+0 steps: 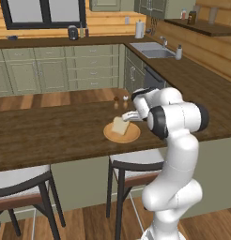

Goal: Start the toaster. Once the lever pops up, take the bread to the plate on the dining counter.

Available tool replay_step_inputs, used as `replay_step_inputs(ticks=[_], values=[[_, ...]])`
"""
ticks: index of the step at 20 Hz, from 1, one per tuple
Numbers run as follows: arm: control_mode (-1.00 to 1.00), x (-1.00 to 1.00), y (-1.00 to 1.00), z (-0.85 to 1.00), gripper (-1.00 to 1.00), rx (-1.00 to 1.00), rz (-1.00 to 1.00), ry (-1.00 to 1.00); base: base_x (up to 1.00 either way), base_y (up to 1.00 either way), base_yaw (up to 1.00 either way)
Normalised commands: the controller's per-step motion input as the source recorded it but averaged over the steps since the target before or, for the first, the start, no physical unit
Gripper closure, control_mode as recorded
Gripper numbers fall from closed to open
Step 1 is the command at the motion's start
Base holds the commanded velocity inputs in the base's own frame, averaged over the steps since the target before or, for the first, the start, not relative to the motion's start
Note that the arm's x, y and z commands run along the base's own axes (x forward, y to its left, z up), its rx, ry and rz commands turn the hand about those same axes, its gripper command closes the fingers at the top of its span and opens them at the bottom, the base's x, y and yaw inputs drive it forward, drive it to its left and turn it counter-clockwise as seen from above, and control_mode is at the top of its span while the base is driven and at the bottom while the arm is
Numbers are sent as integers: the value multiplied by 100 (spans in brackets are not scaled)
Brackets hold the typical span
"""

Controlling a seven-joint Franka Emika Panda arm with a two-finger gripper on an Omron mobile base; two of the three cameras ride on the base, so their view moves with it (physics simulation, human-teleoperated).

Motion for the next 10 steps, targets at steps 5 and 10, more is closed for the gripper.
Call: replay_step_inputs(ticks=[5,10], values=[[-100,-8,-31,0,-100,-4,-12,0,0,0,0],[-100,-10,-42,0,-100,-11,-18,0,0,0,0]])
